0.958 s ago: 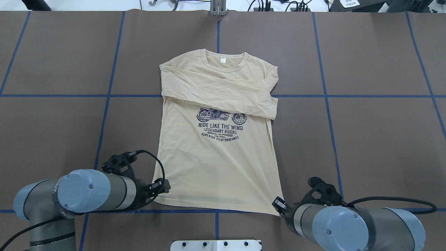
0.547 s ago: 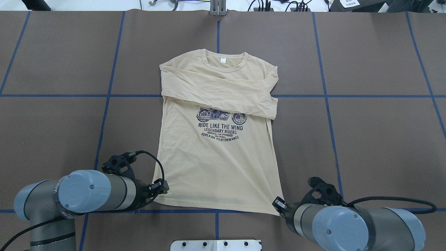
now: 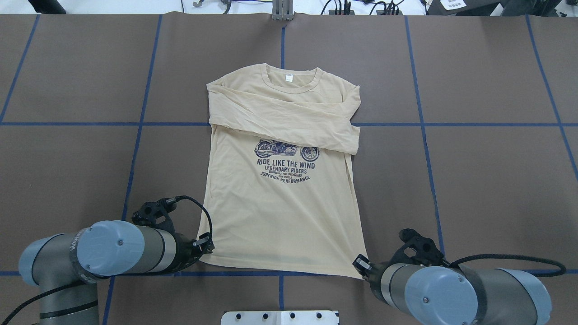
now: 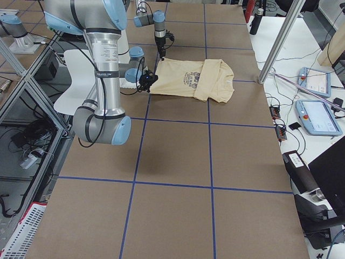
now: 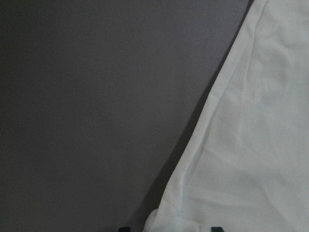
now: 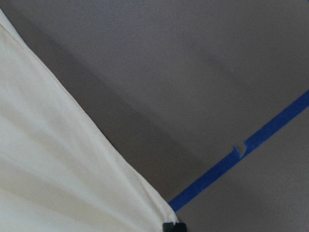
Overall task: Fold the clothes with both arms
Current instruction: 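Grasp both hem corners nearest the robot with the left and right grippers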
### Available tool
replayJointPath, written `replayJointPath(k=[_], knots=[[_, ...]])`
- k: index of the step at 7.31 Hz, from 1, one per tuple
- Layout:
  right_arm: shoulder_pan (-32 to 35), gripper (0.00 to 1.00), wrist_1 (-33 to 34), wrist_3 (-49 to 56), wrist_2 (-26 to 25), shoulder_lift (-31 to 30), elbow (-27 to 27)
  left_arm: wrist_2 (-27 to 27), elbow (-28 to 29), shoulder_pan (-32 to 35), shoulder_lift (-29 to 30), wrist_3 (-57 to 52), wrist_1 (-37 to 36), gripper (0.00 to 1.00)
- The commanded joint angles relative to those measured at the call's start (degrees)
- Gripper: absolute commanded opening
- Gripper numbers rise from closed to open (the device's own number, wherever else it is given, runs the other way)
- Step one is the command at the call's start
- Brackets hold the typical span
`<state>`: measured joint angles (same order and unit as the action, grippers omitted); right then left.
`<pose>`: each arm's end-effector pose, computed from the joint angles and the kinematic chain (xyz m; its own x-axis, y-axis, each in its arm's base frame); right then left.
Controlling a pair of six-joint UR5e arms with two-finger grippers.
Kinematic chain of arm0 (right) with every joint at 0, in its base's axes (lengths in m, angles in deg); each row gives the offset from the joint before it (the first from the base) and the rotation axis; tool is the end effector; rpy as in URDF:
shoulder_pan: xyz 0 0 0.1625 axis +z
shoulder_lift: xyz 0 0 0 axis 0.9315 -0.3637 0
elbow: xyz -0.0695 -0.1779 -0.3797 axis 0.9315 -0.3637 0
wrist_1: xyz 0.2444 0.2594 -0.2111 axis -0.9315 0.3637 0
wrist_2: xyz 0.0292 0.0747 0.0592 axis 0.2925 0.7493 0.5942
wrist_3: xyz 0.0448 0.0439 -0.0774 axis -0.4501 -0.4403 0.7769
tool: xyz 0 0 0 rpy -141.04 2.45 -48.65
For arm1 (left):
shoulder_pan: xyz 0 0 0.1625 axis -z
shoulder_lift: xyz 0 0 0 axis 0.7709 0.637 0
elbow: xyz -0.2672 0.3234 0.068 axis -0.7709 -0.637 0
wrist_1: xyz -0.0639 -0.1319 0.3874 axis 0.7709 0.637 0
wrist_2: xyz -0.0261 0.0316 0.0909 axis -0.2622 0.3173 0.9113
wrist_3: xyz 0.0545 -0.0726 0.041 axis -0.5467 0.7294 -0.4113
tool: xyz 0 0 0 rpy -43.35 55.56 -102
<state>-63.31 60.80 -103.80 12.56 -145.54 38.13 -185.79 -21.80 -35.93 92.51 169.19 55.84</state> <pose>-0.4833 -0.1835 0.3234 0.4540 0.6468 0.6128 -0.4992 0.7543 -0.4263 0.5044 -0.2534 0.3363 0.4883 -0.3997 -0.7758 0.2731 0.9143 -0.2992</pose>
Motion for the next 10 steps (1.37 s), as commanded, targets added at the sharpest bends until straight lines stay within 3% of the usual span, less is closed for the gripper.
replayJointPath(k=[1,6,8,10], knots=[[0.0,0.0,0.0,-0.1,-0.1,0.1,0.0,-0.3,-0.5,0.1,-0.1,-0.1,0.0,0.0],[-0.3,0.0,0.0,-0.2,0.0,-0.2,1.6,-3.3,-11.1,-1.3,-6.2,0.2,-3.5,0.0],[-1.9,0.0,3.6,-0.2,0.4,-1.3,5.7,-3.8,-15.4,-3.4,-6.0,6.4,-7.6,0.0],[-1.8,0.0,7.8,-0.2,0.4,-0.9,9.6,-5.3,-16.9,-3.7,-5.5,9.7,-7.4,0.0]])
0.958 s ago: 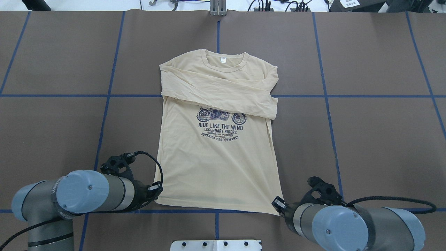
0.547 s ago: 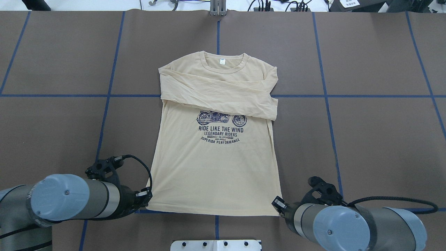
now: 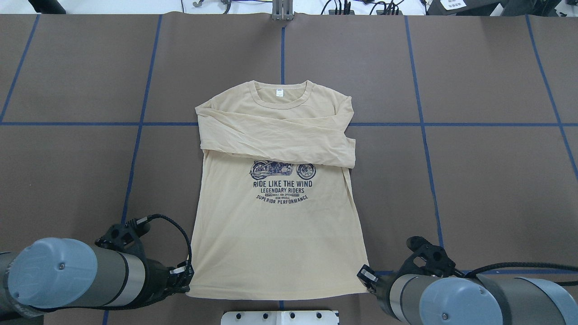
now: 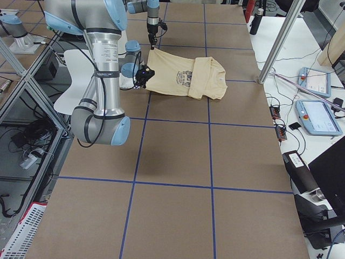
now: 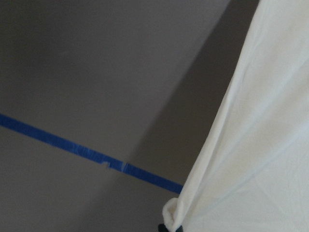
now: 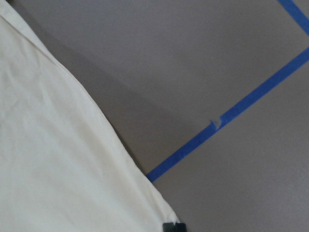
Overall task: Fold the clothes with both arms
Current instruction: 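Lift the hem with both grippers and fold it toward the collar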
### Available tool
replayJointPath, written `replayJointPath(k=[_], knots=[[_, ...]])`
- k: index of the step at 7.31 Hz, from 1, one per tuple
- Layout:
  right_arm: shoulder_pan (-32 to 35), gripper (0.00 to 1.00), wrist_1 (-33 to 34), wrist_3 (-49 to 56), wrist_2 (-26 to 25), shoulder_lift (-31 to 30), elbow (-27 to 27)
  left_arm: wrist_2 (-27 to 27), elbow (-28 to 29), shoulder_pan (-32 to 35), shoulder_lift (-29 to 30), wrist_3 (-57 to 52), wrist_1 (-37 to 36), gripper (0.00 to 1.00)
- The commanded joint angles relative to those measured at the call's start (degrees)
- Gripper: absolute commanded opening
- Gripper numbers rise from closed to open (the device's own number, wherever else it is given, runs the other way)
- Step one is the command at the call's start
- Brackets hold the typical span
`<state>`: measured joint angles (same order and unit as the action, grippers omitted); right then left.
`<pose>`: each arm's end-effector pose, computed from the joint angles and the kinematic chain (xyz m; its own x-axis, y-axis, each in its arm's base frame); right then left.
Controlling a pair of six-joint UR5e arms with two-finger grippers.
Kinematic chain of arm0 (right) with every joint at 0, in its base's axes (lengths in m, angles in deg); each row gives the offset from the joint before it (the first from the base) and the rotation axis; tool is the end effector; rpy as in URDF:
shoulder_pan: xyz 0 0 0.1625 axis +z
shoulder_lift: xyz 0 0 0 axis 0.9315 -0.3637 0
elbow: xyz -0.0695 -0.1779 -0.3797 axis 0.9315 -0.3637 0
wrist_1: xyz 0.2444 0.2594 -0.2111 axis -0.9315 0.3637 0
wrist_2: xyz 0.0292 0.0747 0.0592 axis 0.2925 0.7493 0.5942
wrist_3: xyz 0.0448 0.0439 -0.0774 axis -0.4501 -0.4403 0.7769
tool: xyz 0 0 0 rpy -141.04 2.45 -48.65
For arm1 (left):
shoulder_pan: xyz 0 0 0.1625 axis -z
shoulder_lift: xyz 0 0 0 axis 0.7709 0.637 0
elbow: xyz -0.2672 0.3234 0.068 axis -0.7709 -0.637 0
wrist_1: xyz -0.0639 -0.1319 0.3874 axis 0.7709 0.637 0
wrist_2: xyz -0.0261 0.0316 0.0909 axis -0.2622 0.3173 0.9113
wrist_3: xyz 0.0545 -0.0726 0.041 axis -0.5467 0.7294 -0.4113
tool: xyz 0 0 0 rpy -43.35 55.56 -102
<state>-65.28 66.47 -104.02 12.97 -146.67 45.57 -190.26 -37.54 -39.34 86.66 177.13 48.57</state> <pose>-0.4515 -0.1638 0.2914 0.4705 0.6337 0.6140 -0.4658 0.7694 -0.4371 0.4344 -0.1986 0.2828 0.4695 -0.4877 -0.7360 0.2072 0.8712 -0.4451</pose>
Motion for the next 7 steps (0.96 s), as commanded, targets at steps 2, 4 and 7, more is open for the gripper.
replayJointPath(k=[2,4,7], knots=[[7.0,0.0,2.4,1.1,0.9,6.0,-1.4,-1.0,-0.5,7.8,3.9,-3.6,0.2,0.0],[22.1,0.0,2.3,9.9,13.9,15.0,-12.6,-3.2,6.6,17.1,9.8,-11.9,-0.3,0.0],[33.7,0.0,1.9,19.6,16.2,22.9,-25.7,-3.3,18.9,27.0,17.2,-19.9,0.5,0.0]])
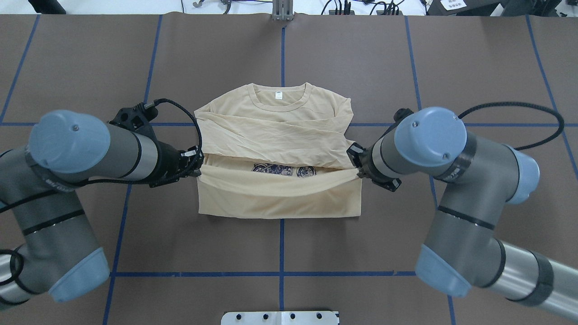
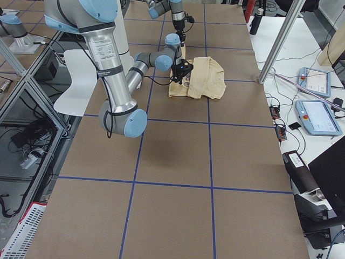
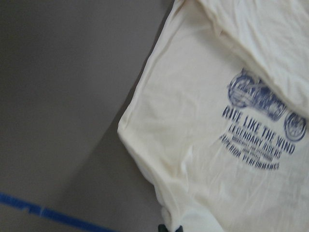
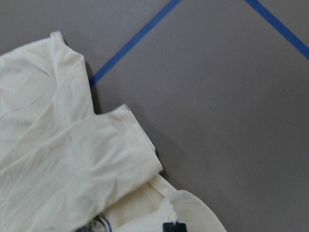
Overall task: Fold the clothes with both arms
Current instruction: 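Lift the hem with both grippers and fold it toward the collar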
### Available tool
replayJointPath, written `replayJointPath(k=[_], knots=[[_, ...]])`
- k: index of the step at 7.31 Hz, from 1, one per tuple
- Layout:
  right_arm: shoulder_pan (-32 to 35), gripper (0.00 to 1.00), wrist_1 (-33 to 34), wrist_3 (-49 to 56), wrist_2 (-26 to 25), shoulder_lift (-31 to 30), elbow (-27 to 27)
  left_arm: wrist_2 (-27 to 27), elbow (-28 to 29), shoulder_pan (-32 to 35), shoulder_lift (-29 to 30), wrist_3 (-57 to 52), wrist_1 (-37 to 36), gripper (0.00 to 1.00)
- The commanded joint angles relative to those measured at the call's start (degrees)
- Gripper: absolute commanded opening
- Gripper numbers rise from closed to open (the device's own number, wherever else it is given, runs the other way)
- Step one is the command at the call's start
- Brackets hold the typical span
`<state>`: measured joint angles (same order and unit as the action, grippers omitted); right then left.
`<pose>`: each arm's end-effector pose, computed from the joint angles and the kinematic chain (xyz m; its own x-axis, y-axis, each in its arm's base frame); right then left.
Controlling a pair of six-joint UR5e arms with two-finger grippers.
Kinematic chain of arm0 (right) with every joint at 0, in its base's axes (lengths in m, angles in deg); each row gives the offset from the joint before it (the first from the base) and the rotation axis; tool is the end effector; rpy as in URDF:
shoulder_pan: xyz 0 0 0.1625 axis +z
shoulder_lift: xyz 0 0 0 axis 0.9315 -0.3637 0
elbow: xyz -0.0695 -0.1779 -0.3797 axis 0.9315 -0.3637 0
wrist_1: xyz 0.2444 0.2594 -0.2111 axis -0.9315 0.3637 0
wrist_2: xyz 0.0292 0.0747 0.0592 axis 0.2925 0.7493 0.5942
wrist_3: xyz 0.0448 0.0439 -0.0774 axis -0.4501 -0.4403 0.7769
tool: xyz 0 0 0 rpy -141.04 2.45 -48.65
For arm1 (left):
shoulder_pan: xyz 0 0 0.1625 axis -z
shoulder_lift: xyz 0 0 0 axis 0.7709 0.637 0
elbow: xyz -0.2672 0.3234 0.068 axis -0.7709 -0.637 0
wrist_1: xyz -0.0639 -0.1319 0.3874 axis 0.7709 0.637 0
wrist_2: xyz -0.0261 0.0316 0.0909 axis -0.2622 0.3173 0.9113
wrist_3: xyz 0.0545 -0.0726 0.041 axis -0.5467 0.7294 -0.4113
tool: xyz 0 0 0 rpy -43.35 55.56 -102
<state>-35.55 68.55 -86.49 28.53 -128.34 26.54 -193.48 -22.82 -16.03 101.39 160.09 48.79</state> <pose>-0.4361 -0.4159 0.2628 0.4150 0.6623 0.6238 -0.5633 0.7255 -0.3955 0.4098 -0.4090 0.2566 0.3870 -0.3952 -0.8331 0.3951 0.8874 -0.2374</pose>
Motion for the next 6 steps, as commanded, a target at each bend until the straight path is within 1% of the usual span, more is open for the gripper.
replayJointPath(k=[1,2,4,6], knots=[[5.9,0.0,-0.2,2.6,0.7,7.8,-10.9,-0.1,4.9,5.3,2.6,-3.2,1.1,0.0],[7.6,0.0,-0.2,6.2,0.6,9.8,-13.8,0.0,7.1,6.4,3.6,-3.2,2.6,0.0],[9.8,0.0,-0.2,8.6,0.7,16.8,-21.8,0.0,14.4,8.0,7.3,-3.2,6.2,0.0],[9.7,0.0,-1.2,12.8,0.8,20.2,-29.4,0.3,22.9,8.6,9.4,-3.2,12.4,0.0]])
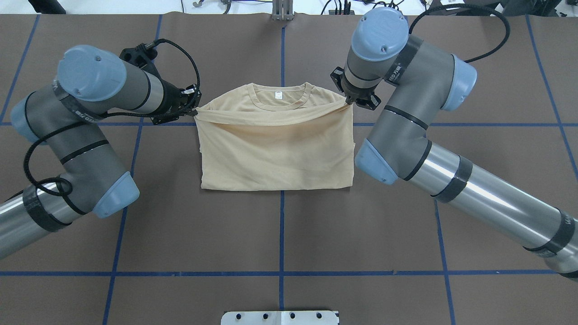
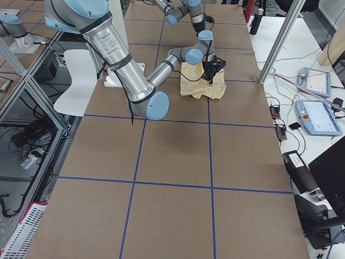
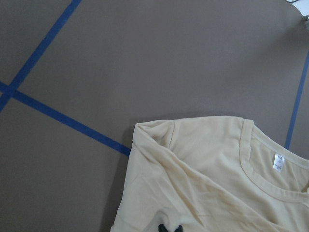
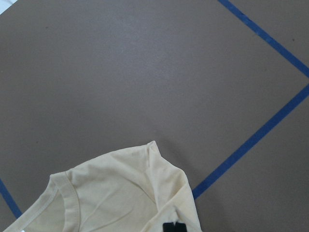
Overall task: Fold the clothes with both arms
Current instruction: 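Lift the hem with both grippers and fold it toward the collar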
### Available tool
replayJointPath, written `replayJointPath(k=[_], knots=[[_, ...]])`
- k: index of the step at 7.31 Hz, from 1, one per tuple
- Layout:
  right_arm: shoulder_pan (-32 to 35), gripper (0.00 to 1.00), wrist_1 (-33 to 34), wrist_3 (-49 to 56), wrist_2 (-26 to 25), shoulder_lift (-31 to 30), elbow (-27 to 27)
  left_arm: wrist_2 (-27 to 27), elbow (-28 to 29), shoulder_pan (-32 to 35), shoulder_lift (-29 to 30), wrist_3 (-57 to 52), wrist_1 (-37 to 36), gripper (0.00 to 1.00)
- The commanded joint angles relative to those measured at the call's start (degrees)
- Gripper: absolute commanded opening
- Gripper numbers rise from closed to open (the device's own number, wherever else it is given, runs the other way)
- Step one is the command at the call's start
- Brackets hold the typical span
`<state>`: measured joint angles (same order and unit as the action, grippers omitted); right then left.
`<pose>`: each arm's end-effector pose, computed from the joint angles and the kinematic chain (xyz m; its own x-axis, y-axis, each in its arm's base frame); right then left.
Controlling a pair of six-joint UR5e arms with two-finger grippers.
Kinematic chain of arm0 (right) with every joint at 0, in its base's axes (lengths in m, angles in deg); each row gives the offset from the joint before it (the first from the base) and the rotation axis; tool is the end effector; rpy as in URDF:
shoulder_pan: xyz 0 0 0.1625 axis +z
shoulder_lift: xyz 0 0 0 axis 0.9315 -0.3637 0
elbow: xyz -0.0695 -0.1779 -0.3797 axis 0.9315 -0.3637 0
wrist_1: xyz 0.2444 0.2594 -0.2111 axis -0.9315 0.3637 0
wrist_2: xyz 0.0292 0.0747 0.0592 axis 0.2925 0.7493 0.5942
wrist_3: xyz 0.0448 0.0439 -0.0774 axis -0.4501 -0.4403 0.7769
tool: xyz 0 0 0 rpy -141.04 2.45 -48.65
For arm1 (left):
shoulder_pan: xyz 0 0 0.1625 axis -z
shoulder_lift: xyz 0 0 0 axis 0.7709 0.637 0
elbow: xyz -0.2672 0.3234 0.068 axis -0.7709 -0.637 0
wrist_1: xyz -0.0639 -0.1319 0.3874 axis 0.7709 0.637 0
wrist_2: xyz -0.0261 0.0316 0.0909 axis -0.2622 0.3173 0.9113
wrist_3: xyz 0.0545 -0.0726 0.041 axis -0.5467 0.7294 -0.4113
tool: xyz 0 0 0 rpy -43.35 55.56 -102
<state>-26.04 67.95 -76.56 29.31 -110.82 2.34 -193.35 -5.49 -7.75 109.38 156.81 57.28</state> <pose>-0.4638 -0.5747 0.2392 0.4636 0.6505 0.6017 -0.6274 0.7205 -0.2955 0.4157 -0.5278 0.2840 0.3643 -0.4075 -0.8374 0.5031 0.8428 -0.1913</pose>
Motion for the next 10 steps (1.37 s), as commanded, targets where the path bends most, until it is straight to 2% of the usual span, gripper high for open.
replayJointPath(k=[1,2,3,5,7,8,9,10], knots=[[0.2,0.0,-3.2,4.4,-0.1,5.1,-11.0,0.4,10.5,0.5,2.9,0.0,7.3,0.0],[0.3,0.0,-5.7,5.8,-0.2,7.9,-16.8,0.5,13.1,1.1,3.3,-0.1,9.7,0.0],[0.2,0.0,-6.1,8.7,-0.5,8.1,-19.7,0.6,14.8,1.2,3.6,-0.6,10.9,0.0],[0.2,0.0,-9.0,9.3,-0.7,8.1,-22.0,2.6,18.7,1.2,5.3,-0.7,12.7,0.0],[0.3,0.0,-10.5,9.3,-1.0,8.6,-22.7,2.7,19.1,1.2,5.5,-0.7,12.8,0.0],[0.2,0.57,-11.2,9.3,-1.0,8.8,-23.5,2.7,19.6,1.2,5.5,-0.7,13.8,0.04],[0.2,0.79,-11.3,9.3,-1.1,9.2,-23.6,2.7,20.4,1.3,5.4,-0.7,15.6,0.22],[0.3,0.83,-11.3,9.2,-1.2,9.6,-23.7,2.6,20.8,1.8,5.4,-0.7,16.7,0.29]])
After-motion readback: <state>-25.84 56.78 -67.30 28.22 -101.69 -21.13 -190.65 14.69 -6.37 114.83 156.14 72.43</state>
